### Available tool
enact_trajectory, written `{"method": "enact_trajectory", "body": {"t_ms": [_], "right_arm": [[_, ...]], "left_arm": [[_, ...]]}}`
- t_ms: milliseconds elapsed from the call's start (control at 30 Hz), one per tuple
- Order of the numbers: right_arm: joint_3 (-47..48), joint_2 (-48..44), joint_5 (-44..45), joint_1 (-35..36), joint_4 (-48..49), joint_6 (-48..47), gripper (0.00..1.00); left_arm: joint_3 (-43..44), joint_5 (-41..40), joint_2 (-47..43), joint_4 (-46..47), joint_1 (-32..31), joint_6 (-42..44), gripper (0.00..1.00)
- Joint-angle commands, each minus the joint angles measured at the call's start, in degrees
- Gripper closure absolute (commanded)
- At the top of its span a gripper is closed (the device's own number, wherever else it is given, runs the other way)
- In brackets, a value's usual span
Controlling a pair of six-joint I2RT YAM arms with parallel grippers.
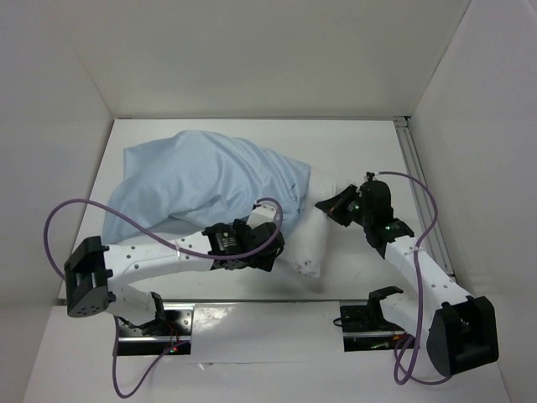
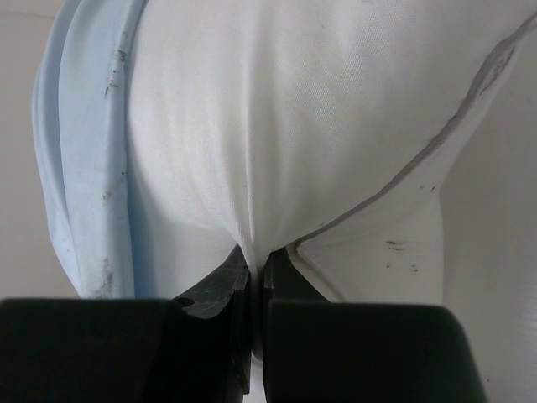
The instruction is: Put the pillow into the pillowcase
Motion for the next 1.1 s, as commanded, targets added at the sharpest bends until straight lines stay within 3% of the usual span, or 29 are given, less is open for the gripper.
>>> {"method": "enact_trajectory", "body": {"t_ms": [0, 100, 233, 400, 633, 667, 733, 800, 867, 1000, 1067], "right_arm": [[3.6, 0.4, -0.4, -0.3, 0.7, -0.2, 1.00], [3.6, 0.9, -0.4, -0.3, 0.1, -0.2, 1.00], [3.6, 0.9, -0.4, -0.3, 0.1, -0.2, 1.00], [4.1, 1.4, -0.4, -0.3, -0.4, -0.7, 1.00], [4.1, 1.4, 0.1, -0.3, -0.4, -0.7, 1.00], [4.1, 2.0, 0.1, -0.3, -0.4, -0.7, 1.00], [4.1, 2.0, 0.1, -0.3, 0.3, -0.2, 1.00], [4.1, 2.6, 0.1, -0.3, 0.9, 0.3, 1.00], [4.6, 3.2, 0.1, -0.3, 2.8, 1.6, 1.00], [6.1, 7.1, 1.4, 1.9, 5.4, 3.4, 1.00], [6.1, 7.8, 1.4, 1.9, 5.4, 3.4, 1.00]], "left_arm": [[-1.5, -5.3, 0.8, 8.0, -0.4, -4.1, 0.16], [-2.8, -4.8, 0.2, 13.3, -0.4, 0.5, 0.16], [-2.0, -5.5, 3.0, 13.4, 1.0, 2.8, 0.16], [0.3, -7.5, 5.9, 9.5, 2.6, 2.3, 0.26], [0.9, -10.4, 2.7, 2.9, 4.3, -1.3, 0.64], [1.4, -9.8, 1.3, 2.9, 4.3, -1.8, 0.75], [2.0, -7.9, 0.0, 2.2, 4.3, -1.8, 0.88], [4.0, -2.2, -1.3, 3.3, 4.3, -1.1, 1.00], [5.6, 3.4, -1.3, 10.4, 2.7, 1.9, 1.00], [15.8, 29.7, 5.1, 21.4, 0.4, 6.6, 1.00], [22.5, 31.2, 7.0, 21.4, 0.4, 9.4, 1.00]]}}
